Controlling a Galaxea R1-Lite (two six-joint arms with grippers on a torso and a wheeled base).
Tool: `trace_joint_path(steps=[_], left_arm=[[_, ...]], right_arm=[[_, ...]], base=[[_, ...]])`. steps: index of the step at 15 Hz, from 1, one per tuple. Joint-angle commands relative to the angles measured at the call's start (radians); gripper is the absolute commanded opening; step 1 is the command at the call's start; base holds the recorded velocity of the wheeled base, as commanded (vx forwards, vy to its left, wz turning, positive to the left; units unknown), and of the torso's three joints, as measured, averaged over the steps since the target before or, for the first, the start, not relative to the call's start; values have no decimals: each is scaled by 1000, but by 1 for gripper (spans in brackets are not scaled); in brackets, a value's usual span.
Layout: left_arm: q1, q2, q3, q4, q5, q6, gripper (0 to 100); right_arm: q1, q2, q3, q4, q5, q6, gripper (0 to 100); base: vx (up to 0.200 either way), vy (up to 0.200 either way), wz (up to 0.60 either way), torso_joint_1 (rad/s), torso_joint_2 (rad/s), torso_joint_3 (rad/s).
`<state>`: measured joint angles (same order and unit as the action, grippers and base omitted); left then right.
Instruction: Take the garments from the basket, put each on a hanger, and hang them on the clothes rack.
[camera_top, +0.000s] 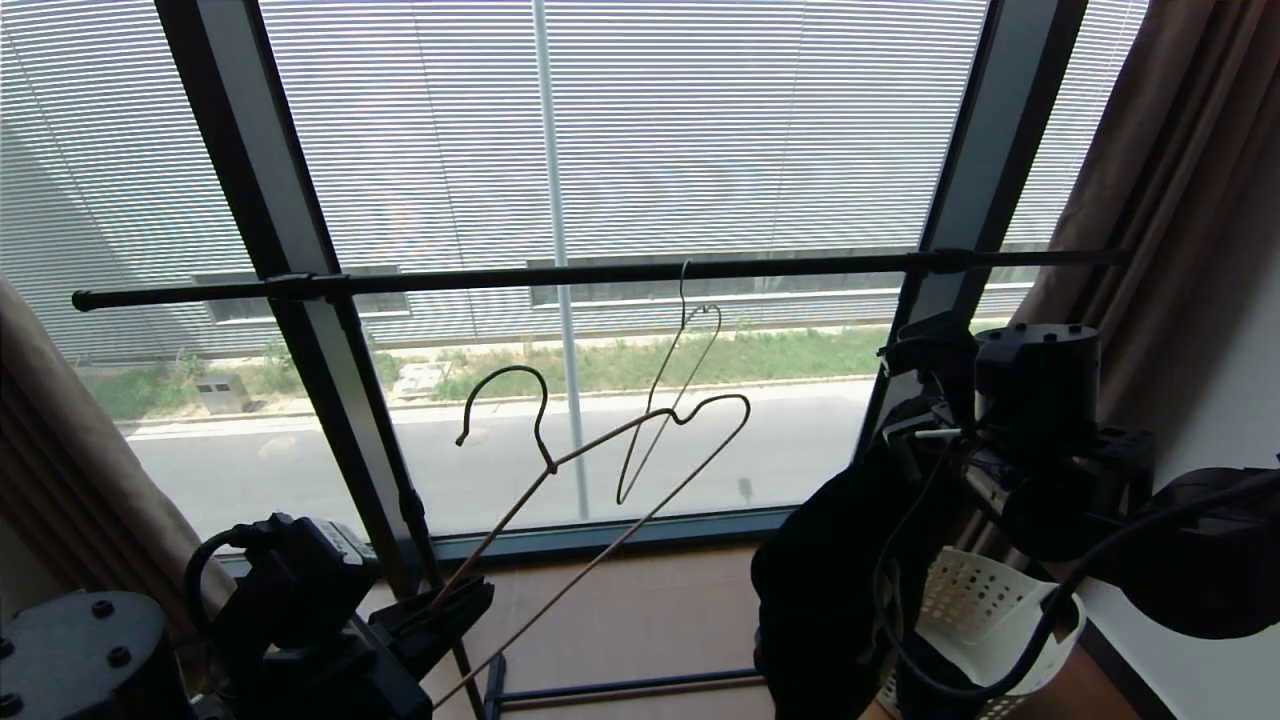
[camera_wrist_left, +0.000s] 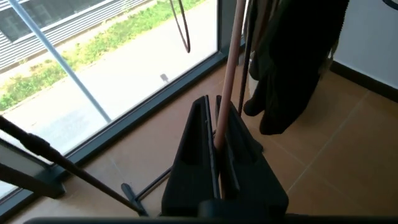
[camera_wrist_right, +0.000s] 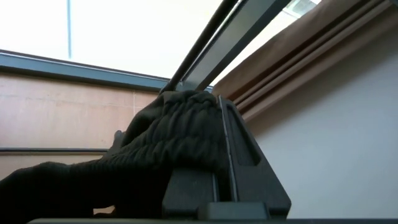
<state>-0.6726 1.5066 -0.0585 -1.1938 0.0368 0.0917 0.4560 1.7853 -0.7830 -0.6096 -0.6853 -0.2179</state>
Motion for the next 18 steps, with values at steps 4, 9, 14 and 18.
trace_joint_path(steps=[4,9,14,18], left_arm=[[-148,130,19,-1,-5,3,0],[-165,276,-103,-6,-37,36,0],[-163,399,-219,-55,-34,49,0],[-147,440,-288,-96,-26,45,0]], right_arm=[[-7,32,-62,-7,-34,-44,0],[3,39,-75,-2,-40,-44,0],[38,19,-64,-1,-40,-43,0],[112,14,-19,-1,-40,45,0]], base=[[0,0,0,0,0,0],[0,0,0,0,0,0],[0,0,0,0,0,0],[0,0,0,0,0,0]])
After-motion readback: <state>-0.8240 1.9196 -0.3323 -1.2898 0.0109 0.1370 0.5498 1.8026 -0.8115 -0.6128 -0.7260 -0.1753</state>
